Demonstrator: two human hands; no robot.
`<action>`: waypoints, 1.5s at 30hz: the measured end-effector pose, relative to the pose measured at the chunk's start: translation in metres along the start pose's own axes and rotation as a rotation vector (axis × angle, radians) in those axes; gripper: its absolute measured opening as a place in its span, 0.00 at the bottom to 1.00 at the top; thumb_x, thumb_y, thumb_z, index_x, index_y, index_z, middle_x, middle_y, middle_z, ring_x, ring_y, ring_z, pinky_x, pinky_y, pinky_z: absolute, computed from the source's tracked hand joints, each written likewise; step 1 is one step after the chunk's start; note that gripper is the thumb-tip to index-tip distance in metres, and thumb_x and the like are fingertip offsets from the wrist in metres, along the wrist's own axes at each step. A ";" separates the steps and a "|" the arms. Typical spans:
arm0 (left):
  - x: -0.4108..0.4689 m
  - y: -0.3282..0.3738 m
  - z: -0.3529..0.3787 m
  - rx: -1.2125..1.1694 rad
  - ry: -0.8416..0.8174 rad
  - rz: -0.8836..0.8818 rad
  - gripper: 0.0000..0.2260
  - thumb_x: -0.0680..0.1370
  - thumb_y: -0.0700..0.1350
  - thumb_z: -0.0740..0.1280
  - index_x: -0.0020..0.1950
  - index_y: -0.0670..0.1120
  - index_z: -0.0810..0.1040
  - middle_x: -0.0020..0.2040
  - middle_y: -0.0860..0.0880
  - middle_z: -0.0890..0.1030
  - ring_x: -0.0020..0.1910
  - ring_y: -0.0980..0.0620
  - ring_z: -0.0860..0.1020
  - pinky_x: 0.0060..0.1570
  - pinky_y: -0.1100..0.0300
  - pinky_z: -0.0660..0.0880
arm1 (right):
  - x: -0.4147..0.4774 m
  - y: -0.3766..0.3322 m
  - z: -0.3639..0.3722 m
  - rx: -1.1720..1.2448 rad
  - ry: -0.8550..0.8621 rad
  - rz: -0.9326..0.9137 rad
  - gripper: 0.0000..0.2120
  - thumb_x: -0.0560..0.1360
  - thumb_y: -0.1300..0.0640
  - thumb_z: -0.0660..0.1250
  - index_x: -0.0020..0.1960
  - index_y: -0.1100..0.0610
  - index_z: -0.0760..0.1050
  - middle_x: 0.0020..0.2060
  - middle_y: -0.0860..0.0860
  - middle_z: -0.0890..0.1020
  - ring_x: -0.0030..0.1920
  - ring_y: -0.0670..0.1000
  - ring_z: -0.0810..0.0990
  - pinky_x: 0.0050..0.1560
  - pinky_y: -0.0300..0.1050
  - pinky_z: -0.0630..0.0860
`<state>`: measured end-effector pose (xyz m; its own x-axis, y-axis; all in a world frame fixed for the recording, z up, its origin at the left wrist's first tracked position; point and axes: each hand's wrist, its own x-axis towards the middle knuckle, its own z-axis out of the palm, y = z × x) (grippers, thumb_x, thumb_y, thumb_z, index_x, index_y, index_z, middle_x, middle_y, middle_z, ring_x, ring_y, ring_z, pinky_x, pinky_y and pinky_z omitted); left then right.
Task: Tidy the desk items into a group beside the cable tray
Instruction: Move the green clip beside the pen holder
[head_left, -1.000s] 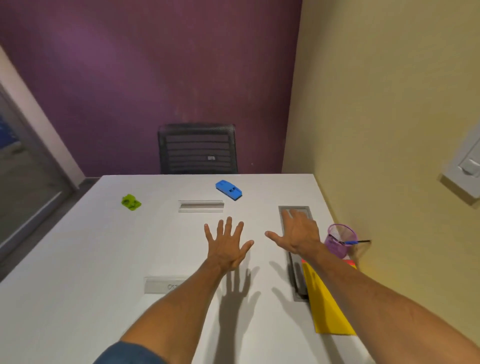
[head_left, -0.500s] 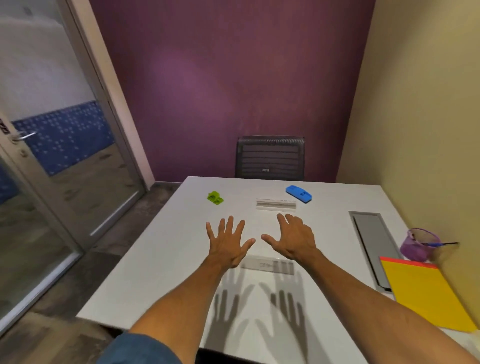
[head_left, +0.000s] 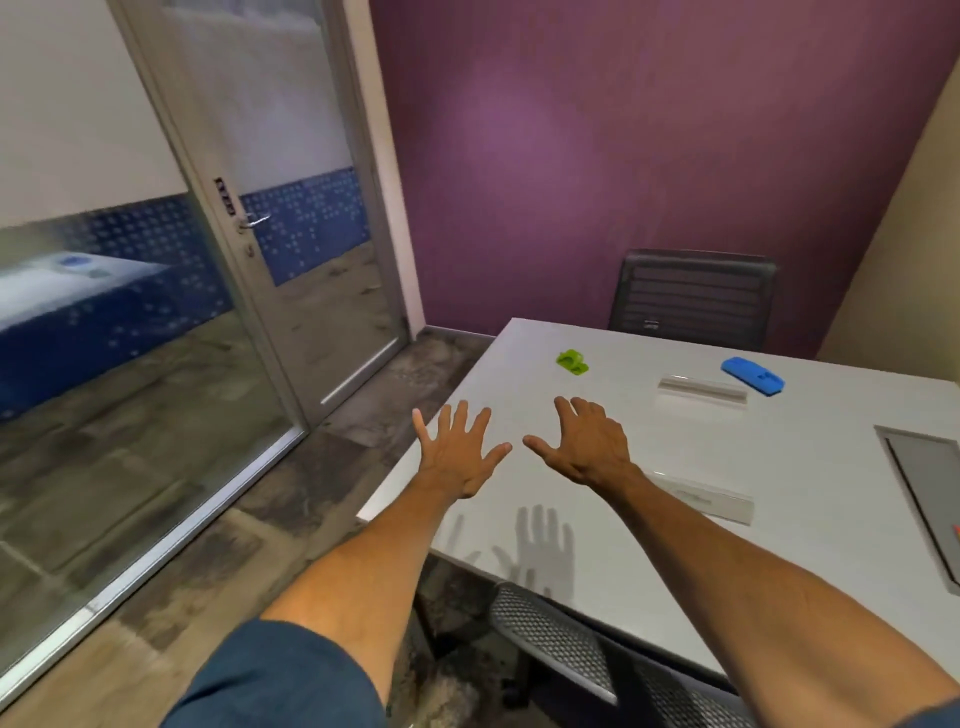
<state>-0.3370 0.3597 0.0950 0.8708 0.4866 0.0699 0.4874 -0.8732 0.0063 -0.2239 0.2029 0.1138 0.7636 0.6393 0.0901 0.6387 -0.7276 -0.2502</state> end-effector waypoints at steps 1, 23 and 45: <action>-0.001 -0.009 -0.001 -0.005 -0.002 -0.012 0.32 0.78 0.69 0.44 0.79 0.55 0.48 0.80 0.46 0.48 0.78 0.40 0.46 0.67 0.31 0.32 | 0.005 -0.010 0.003 0.001 0.000 -0.011 0.39 0.73 0.29 0.55 0.76 0.52 0.57 0.75 0.55 0.63 0.73 0.59 0.63 0.70 0.59 0.66; 0.136 -0.116 0.066 -0.091 -0.120 0.005 0.33 0.78 0.68 0.45 0.79 0.54 0.49 0.80 0.44 0.50 0.78 0.40 0.47 0.67 0.34 0.30 | 0.154 -0.066 0.091 -0.037 -0.121 0.029 0.39 0.74 0.30 0.53 0.76 0.53 0.56 0.76 0.55 0.61 0.75 0.59 0.61 0.69 0.58 0.65; 0.335 -0.091 0.182 -0.052 -0.186 0.298 0.53 0.57 0.72 0.16 0.79 0.54 0.41 0.80 0.48 0.41 0.79 0.46 0.41 0.72 0.40 0.33 | 0.313 0.007 0.177 -0.097 -0.191 0.239 0.39 0.75 0.36 0.60 0.77 0.56 0.53 0.76 0.58 0.59 0.75 0.59 0.58 0.72 0.55 0.62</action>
<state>-0.0778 0.6078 -0.0636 0.9735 0.2027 -0.1060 0.2102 -0.9755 0.0644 0.0028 0.4416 -0.0300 0.8673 0.4762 -0.1452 0.4568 -0.8771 -0.1483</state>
